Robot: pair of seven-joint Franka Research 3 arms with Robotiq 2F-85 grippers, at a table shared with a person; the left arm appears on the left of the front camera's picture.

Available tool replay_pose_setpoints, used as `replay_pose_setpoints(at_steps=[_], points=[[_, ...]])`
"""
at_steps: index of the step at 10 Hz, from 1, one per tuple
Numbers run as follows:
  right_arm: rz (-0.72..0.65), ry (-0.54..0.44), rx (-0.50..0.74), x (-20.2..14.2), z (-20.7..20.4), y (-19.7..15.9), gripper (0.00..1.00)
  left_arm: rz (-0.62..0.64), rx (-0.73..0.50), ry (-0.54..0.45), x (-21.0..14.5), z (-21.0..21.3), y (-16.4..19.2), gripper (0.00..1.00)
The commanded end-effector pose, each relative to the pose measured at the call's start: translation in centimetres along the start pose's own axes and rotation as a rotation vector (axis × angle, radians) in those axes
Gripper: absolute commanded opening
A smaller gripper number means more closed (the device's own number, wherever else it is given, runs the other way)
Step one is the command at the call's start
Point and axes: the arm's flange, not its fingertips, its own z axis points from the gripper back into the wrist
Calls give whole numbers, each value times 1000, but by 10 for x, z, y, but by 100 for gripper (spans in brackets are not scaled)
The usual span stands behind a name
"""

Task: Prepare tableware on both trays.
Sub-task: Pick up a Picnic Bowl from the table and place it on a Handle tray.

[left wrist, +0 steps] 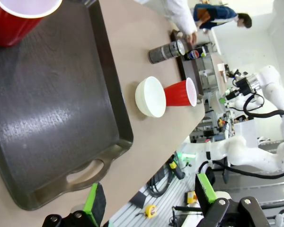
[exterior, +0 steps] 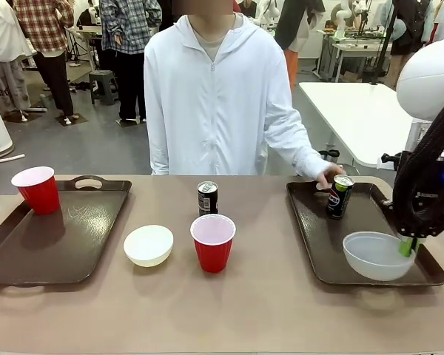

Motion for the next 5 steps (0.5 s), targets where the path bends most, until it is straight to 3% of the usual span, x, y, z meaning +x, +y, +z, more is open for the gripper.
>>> replay_pose_setpoints(at_steps=[1,5], points=[[-16,-127,63,34,-15,14,0,-1,-14,-11,0,2,-1,100],[-11,-187,101,81,-47,20,0,-1,-14,-11,0,2,-1,100]])
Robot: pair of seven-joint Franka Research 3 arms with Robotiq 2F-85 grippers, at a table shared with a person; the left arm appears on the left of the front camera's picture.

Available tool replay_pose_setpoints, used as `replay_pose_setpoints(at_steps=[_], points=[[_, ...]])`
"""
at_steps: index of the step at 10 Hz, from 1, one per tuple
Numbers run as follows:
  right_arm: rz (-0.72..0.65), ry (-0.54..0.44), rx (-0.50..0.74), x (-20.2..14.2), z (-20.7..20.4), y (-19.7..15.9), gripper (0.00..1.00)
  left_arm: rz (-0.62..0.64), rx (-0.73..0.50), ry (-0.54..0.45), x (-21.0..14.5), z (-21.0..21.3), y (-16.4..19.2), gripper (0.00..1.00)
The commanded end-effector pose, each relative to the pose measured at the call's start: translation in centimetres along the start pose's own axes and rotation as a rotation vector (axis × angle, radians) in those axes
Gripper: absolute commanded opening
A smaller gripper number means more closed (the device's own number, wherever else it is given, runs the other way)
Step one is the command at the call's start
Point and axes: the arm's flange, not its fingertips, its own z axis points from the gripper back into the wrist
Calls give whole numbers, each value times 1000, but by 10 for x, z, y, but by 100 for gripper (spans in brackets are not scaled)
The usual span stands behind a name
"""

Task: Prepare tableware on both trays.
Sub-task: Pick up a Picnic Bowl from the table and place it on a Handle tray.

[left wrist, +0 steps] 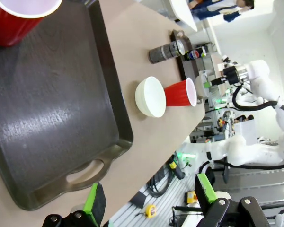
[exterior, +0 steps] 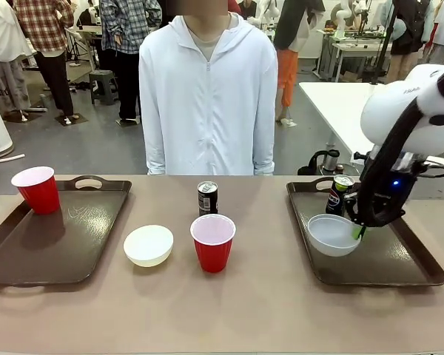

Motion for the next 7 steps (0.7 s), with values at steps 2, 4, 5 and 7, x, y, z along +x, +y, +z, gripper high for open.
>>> replay_pose_setpoints(at_steps=[2,4,5,7], points=[[4,-33,22,12,-18,-7,0,-1,-14,-10,0,2,-1,100],[-18,-31,12,17,-23,-17,0,-1,-14,-10,0,2,-1,100],[-23,-33,13,19,-26,-23,0,-1,-14,-10,0,2,-1,100],[-25,-14,4,24,-31,-25,0,-1,-14,-10,0,2,-1,100]])
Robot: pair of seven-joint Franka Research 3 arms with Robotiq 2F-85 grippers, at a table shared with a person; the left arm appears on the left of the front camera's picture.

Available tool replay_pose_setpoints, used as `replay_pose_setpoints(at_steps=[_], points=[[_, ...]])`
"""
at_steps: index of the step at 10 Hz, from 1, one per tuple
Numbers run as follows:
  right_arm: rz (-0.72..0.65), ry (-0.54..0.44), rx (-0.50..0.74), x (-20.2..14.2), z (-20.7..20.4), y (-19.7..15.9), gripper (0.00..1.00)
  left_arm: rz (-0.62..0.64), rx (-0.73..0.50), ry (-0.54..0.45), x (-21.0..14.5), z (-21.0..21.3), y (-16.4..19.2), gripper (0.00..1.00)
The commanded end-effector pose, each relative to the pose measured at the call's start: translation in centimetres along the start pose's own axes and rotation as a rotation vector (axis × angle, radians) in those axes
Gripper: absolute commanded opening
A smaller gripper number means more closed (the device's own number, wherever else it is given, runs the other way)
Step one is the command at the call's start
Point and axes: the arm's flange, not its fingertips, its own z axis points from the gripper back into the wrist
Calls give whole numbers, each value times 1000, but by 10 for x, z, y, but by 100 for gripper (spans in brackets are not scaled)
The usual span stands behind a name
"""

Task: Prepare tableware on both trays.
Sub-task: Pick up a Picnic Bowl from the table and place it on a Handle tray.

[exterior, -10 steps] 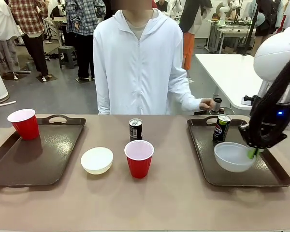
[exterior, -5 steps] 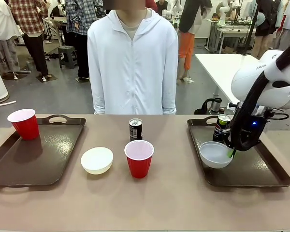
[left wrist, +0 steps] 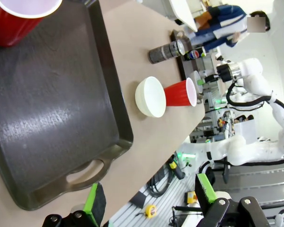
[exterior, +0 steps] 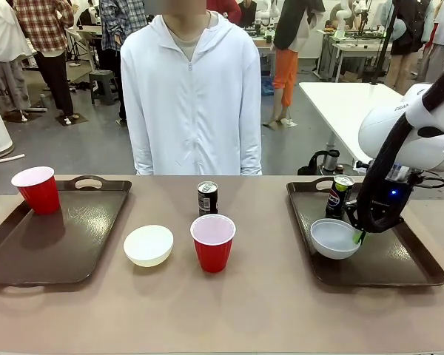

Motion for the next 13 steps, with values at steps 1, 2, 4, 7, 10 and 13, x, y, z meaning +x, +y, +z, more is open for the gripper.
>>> replay_pose_setpoints(at_steps=[1,2,4,7,10,13], points=[[23,4,-1,4,-7,-2,49,-1,-14,-10,0,2,-1,100],[30,1,0,2,-2,-1,63,-1,-14,-10,0,2,-1,100],[22,-7,-10,-8,15,3,100,-1,-14,-10,0,2,-1,100],[30,-16,-21,-39,56,7,97,-1,-14,-10,0,2,-1,100],[33,-8,-48,-70,89,9,100,-1,-14,-10,0,2,-1,100],[68,20,-108,-64,100,16,100,-1,-14,-10,0,2,-1,100]])
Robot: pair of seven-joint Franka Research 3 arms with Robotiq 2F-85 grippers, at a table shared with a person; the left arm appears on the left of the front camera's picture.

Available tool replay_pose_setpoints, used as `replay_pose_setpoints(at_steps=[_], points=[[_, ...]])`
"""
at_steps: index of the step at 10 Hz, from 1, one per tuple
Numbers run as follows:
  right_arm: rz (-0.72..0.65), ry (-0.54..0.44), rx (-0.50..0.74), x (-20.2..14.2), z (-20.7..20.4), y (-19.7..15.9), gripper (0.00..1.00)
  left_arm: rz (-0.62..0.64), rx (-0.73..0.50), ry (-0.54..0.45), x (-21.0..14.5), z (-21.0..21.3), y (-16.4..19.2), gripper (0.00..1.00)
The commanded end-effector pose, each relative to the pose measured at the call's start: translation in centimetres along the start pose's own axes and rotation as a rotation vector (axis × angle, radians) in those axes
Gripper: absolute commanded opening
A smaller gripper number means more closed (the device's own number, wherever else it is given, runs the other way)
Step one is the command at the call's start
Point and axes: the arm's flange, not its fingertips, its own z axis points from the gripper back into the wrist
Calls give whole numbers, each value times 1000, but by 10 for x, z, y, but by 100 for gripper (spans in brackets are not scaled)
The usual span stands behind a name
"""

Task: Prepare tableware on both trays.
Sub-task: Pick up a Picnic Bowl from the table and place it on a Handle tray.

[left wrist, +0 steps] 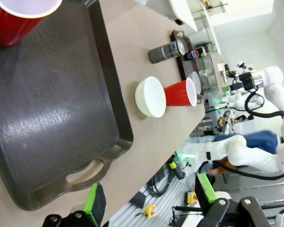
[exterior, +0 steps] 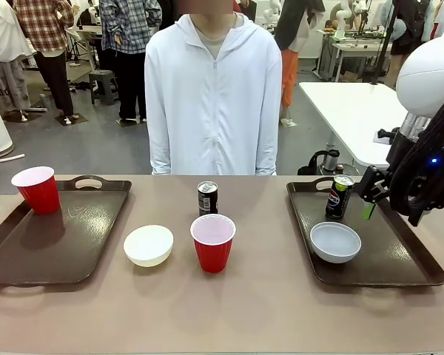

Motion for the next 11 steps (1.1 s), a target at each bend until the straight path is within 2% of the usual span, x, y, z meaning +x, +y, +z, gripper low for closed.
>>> replay_pose_setpoints(at_steps=[1,10,11], points=[[-11,-6,21,1,-1,-2,100,-1,-14,-11,0,2,-1,100],[-4,1,4,1,0,-2,100,0,0,0,0,0,0,100],[12,-52,110,-11,17,-26,100,-19,129,-5,-1,6,-25,100]])
